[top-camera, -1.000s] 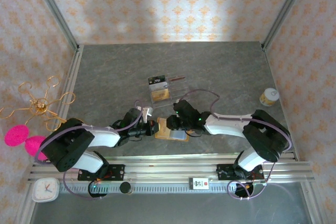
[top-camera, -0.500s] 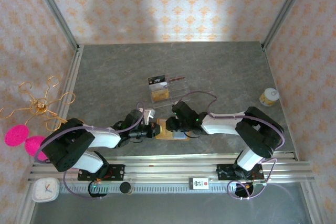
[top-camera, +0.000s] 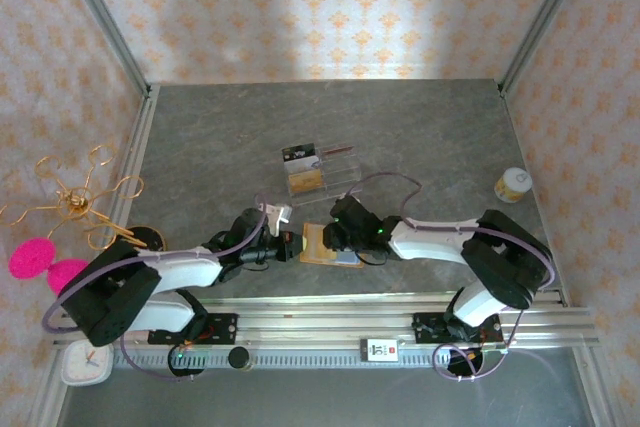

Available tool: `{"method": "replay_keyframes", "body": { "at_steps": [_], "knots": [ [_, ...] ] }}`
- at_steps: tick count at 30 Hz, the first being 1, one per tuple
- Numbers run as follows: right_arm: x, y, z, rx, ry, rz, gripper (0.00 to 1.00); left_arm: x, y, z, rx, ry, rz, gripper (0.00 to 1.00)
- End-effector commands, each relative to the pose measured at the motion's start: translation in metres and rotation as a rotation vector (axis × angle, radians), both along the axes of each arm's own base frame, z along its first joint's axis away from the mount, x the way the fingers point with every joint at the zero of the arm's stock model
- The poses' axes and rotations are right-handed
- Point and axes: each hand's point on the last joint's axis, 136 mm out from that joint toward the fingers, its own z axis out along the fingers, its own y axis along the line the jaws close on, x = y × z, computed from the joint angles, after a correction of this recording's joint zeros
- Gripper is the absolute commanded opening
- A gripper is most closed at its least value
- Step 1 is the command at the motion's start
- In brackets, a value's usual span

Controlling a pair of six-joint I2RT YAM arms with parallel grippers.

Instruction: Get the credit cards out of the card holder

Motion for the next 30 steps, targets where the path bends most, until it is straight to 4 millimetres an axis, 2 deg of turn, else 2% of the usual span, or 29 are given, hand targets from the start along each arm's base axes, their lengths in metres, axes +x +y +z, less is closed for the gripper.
{"method": "replay_keyframes", "body": {
  "at_steps": [1,6,11,16,20,26,30],
  "knots": [
    [0.005,-0.008,0.019,-0.017,-0.068,-0.009,0.31,0.013,-0.008,0.024,-0.006,-0.074,-0.006,0.0],
    [0.004,-0.003,0.022,0.032,-0.032,0.029,0.3,0.026,-0.035,0.029,-0.015,-0.091,-0.059,0.0],
    [0.006,-0.001,0.015,0.056,0.007,0.025,0.3,0.037,-0.046,0.015,0.0,-0.068,-0.067,0.0],
    [0.003,0.002,0.007,0.073,0.045,0.037,0.3,0.037,-0.036,-0.008,0.091,-0.052,-0.064,0.0],
    [-0.002,-0.003,-0.003,0.063,0.071,0.018,0.3,0.031,-0.03,-0.024,0.125,-0.017,-0.063,0.0],
    [-0.013,-0.015,-0.021,0.038,0.126,-0.016,0.3,0.015,-0.01,-0.054,0.188,0.064,-0.03,0.0],
    [-0.02,-0.013,-0.026,0.065,0.146,0.014,0.28,0.001,0.0,-0.067,0.185,0.107,-0.026,0.0]
  ]
}}
